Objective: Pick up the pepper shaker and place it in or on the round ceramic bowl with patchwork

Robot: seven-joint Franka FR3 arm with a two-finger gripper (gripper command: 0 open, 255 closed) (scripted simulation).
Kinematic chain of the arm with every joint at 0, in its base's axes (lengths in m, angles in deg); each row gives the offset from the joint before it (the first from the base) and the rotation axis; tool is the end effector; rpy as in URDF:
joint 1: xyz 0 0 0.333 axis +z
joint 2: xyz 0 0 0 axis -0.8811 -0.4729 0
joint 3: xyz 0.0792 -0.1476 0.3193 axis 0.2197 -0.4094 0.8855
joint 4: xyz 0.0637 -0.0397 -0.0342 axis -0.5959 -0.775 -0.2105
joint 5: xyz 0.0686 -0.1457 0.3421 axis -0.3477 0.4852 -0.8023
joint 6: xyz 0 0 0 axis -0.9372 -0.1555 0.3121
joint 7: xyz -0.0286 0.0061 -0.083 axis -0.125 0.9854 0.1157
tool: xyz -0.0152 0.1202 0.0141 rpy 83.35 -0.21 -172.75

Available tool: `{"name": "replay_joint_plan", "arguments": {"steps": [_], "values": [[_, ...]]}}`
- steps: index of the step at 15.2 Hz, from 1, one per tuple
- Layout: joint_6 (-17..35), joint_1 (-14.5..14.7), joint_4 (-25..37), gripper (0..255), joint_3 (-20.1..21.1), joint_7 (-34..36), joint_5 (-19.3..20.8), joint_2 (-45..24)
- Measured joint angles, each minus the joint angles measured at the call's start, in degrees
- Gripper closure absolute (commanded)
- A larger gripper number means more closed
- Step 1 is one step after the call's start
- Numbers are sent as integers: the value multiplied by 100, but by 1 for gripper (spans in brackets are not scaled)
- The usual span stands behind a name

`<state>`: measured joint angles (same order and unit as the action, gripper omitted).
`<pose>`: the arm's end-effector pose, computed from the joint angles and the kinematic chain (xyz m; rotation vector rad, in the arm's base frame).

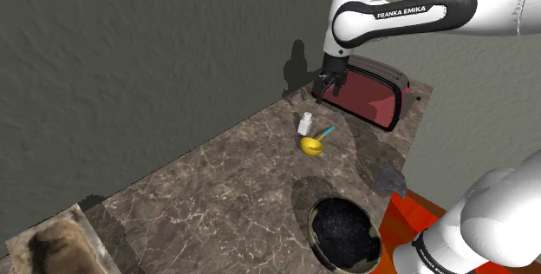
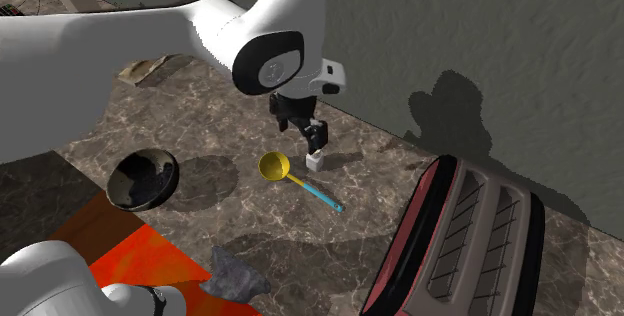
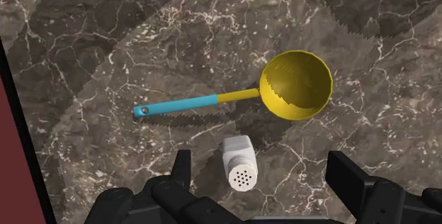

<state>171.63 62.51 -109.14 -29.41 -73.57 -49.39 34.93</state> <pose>0.4871 -0.0200 0.5127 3.1009 0.0240 -0.1281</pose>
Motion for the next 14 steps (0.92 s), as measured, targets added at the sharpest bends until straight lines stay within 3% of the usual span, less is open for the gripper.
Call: {"name": "replay_joint_plan", "arguments": {"steps": [9, 14], "values": [[265, 13, 1240, 0, 16, 41, -69, -2064], [465, 17, 1321, 0, 24, 61, -80, -2417]]}}
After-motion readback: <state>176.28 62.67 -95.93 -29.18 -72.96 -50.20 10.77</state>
